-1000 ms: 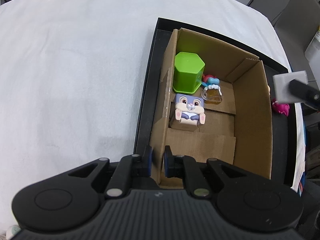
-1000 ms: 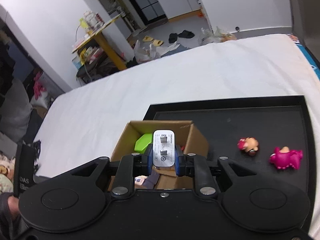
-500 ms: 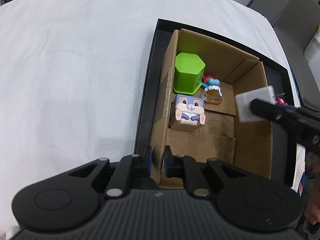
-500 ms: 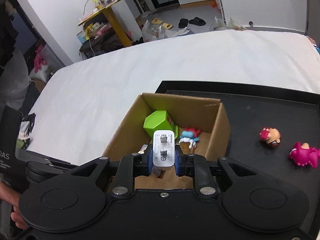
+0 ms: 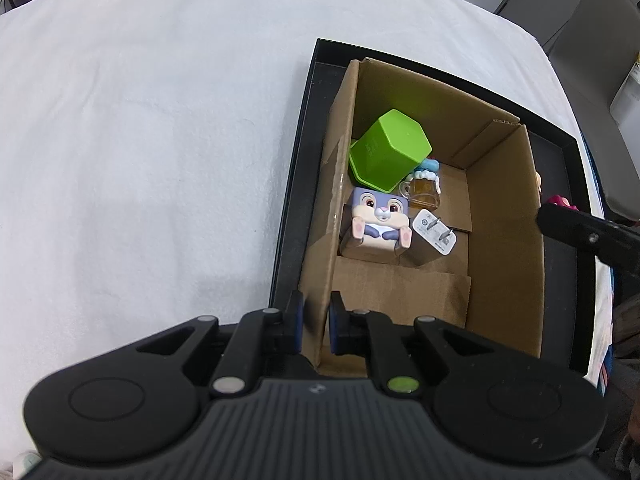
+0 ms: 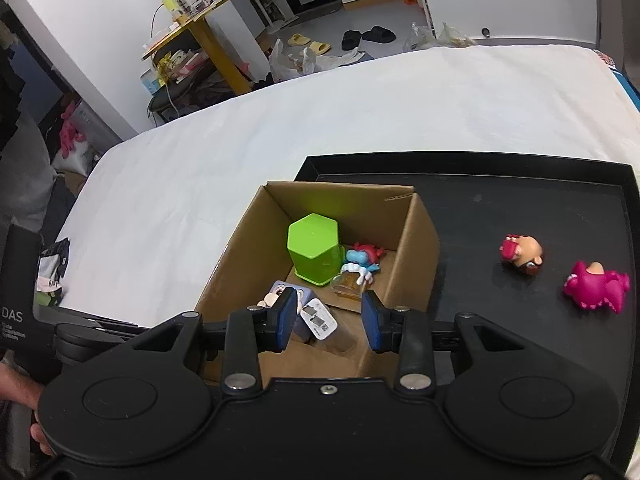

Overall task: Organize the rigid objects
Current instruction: 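Open the right gripper to drop the white tag into the box, then move the right gripper to the pink dinosaur figure and grasp it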

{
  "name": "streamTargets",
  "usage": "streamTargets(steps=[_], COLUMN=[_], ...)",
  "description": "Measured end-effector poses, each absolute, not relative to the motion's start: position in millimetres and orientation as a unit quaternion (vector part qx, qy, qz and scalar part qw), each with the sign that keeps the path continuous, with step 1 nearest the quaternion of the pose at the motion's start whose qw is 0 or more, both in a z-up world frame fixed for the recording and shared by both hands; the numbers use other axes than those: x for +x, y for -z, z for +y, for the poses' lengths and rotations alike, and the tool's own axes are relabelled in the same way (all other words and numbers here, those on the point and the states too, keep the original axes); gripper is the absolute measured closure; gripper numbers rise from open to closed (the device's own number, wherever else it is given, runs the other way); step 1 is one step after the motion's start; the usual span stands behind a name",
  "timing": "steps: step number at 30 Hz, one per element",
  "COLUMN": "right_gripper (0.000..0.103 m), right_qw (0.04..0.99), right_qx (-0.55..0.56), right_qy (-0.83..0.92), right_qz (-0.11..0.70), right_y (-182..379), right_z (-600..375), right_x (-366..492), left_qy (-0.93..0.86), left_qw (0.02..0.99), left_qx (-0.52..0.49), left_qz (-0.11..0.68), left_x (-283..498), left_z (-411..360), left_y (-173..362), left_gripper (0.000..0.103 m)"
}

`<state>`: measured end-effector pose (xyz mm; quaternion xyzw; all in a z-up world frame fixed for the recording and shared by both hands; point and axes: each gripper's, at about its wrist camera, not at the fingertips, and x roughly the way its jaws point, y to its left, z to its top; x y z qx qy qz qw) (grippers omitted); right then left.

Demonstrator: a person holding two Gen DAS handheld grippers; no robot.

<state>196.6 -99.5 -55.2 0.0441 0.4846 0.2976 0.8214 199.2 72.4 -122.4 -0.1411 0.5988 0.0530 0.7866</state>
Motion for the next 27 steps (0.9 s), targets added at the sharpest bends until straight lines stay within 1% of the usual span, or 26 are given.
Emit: streamTargets(steps=[1,3,5,8,16,20,21,27], right_gripper=[0.063,0.056,0.053,0.051,0.038,0.022,0.020,0.013], right_qw=[0.822,0.825,0.828,0.833,0.843,0.850,0.852,0.864], right_qx=[0.046,0.048,0.049,0.051,0.054,0.058,0.058,0.055], right_qy=[-0.297,-0.298,-0.298,-0.295,-0.278,-0.268,-0.264,-0.229], right_qz=[0.483,0.477,0.472,0.466,0.457,0.450,0.448,0.445], right_y=[54.2,51.7,49.7,45.7,41.7,38.7,37.9,38.9], right_z=[-102.1,-104.9,-108.3,-112.6,-132.0,-143.2,-146.1,-162.7], right_x=[196.4,197.2,198.3,201.3,206.7,207.3,207.5,210.0], left_qy=[-0.053,-0.053,-0.053,-0.054,-0.061,-0.065,-0.065,-0.068], left_qw=[0.786,0.786,0.786,0.785,0.782,0.781,0.781,0.779], left_qx=[-0.142,-0.141,-0.142,-0.146,-0.141,-0.139,-0.138,-0.139], left_qz=[0.599,0.599,0.599,0.600,0.604,0.606,0.606,0.607], left_x=[199.1,199.1,198.9,199.0,201.4,202.1,202.3,203.1], left_z=[72.5,72.5,72.8,74.7,71.7,70.5,70.4,69.8], left_y=[122.2,122.1,122.3,123.0,123.8,125.0,125.1,125.7], left_gripper=[0.092,0.092,0.092,0.092,0.092,0.091,0.091,0.091])
